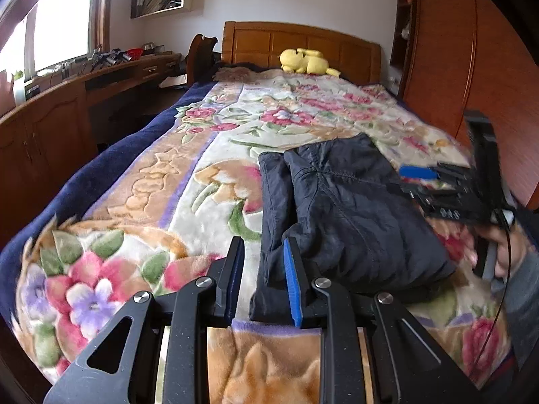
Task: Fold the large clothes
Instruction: 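Press the folded black jacket flat with the right gripper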
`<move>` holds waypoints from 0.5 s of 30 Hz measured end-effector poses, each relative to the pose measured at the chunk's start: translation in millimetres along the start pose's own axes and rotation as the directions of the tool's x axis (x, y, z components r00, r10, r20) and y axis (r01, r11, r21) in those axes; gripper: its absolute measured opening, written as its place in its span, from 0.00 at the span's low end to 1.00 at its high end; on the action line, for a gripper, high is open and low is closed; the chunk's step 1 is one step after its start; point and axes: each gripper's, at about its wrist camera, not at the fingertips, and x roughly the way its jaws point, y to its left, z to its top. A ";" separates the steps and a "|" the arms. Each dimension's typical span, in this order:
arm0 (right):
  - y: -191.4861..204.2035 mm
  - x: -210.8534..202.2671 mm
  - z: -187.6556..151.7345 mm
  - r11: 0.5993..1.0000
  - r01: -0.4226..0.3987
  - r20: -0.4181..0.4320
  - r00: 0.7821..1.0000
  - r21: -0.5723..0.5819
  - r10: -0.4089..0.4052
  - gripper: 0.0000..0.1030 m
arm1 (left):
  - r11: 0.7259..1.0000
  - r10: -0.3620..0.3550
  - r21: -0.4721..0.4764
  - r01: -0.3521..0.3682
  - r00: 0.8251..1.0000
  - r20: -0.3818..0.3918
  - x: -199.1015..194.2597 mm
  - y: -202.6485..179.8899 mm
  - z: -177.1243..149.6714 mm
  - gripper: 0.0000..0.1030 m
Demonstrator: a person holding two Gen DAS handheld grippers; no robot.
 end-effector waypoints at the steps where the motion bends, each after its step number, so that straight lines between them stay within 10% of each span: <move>1: -3.4 9.2 1.4 1.000 0.006 -0.009 1.000 -0.002 -0.006 0.54 | 1.000 0.014 0.022 -0.014 1.000 -0.003 3.7 -4.3 3.4 0.24; 15: -43.8 44.6 -23.3 0.990 -0.073 0.009 0.997 0.125 0.073 0.60 | 0.990 0.040 0.141 -0.021 0.990 -0.132 73.8 -40.7 -7.7 0.24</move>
